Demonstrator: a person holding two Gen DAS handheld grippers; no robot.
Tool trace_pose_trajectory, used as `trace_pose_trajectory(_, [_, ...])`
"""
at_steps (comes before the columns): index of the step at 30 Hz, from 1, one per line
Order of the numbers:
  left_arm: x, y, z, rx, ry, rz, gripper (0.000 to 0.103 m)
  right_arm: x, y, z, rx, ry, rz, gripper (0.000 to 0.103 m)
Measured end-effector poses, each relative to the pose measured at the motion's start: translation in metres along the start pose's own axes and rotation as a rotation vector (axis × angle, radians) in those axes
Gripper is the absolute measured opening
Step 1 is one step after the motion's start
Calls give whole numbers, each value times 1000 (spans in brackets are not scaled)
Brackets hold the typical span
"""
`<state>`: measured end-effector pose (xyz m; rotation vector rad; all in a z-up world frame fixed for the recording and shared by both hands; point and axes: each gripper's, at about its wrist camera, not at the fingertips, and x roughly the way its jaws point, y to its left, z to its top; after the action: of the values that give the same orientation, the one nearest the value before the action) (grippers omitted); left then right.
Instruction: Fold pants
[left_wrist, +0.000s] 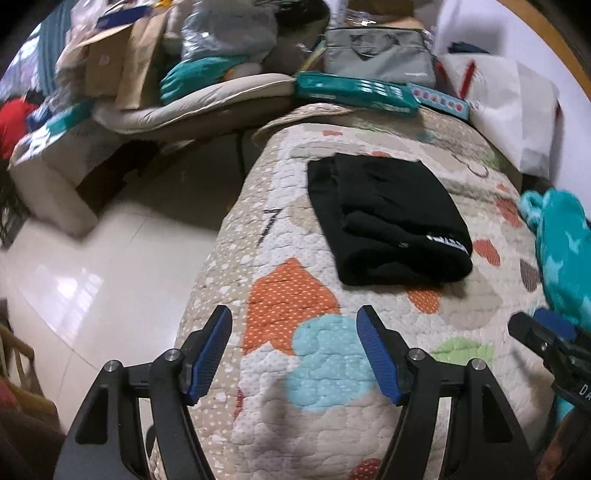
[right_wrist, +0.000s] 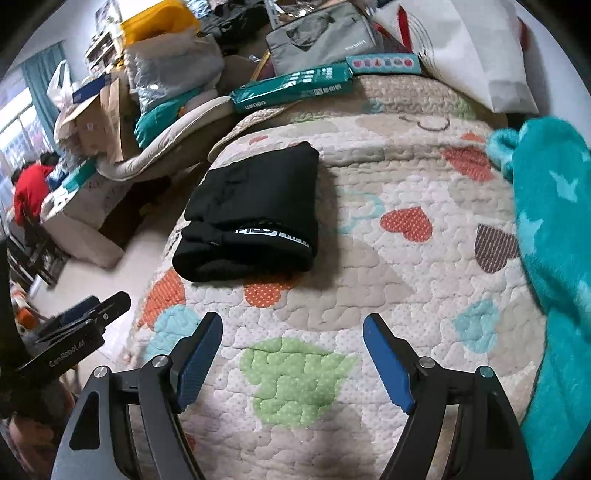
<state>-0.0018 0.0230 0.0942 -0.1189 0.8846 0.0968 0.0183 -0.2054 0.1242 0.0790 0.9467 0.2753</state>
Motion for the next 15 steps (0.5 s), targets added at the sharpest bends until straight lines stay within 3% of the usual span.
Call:
trace_pose_trajectory(5, [6, -16, -5, 66, 24, 2, 69, 2, 3, -1, -16, -4, -20, 84])
trace_pose_trajectory(15, [15, -25, -8, 91, 56, 2, 69, 9, -5, -3, 17, 12, -28, 84])
